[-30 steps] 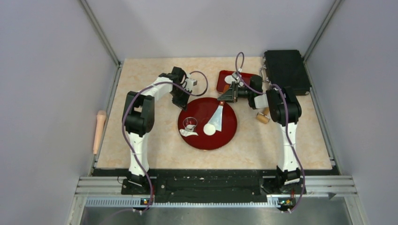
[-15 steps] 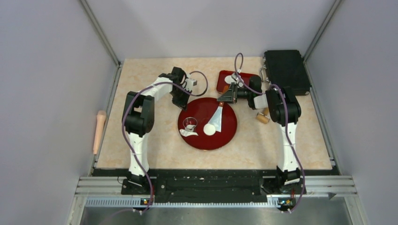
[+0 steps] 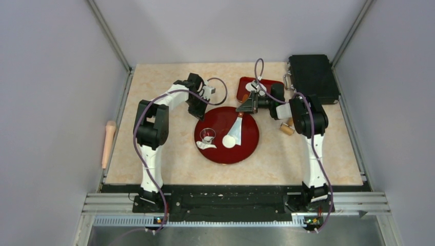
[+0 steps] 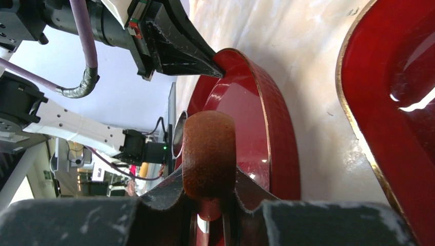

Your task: Roll out the dumpling wrappers from the dough

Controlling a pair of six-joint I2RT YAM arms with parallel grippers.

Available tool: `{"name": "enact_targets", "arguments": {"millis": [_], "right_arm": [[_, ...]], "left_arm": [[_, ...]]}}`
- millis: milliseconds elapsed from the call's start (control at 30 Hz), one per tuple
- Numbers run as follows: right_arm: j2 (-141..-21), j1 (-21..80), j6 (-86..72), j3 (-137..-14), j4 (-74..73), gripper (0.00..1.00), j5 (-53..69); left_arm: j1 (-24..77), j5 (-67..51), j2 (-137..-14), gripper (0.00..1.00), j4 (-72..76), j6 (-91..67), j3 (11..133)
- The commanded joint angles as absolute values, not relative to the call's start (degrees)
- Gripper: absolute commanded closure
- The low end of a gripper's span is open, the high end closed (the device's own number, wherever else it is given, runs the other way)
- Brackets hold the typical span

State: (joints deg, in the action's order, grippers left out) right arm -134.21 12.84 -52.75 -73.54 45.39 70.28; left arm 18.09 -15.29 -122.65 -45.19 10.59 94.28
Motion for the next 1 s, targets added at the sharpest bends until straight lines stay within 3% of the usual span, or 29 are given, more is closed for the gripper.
{"name": "enact_targets", "arguments": {"millis": [0, 200, 467, 633, 800, 867, 967], "right_arm": [[-134.3, 15.0, -51.3, -73.6, 47.6, 1.0, 71.7], [-134.5, 15.8, -53.2, -73.9, 48.7, 1.0, 72.2], [-135.7, 15.8, -72.2, -73.1, 69.3, 1.0, 72.4], [-135.6, 15.2, -75.4, -73.7, 73.1, 1.0, 72.6], [-132.9, 12.9, -73.1, -74.4, 71.1, 1.0, 72.8], [-129.9, 10.5, -68.1, -75.1, 64.9, 1.0, 72.0], [-125.4, 7.3, -56.6, -76.9, 48.6, 1.0, 69.8]], "left_arm": [[18.7, -12.7, -122.3, 1.0, -41.3, 9.1, 92.8], [18.8, -12.8, -122.2, 1.0, -41.1, 9.1, 92.7], [18.8, -12.8, -121.9, 1.0, -41.0, 9.1, 92.3], [18.8, -12.8, -121.8, 1.0, -40.9, 9.2, 92.1], [18.5, -12.9, -121.3, 1.0, -40.5, 8.8, 91.9], [18.2, -13.5, -120.9, 1.0, -40.5, 8.5, 92.1], [17.4, -14.8, -120.0, 0.92, -40.5, 8.2, 92.3]]}}
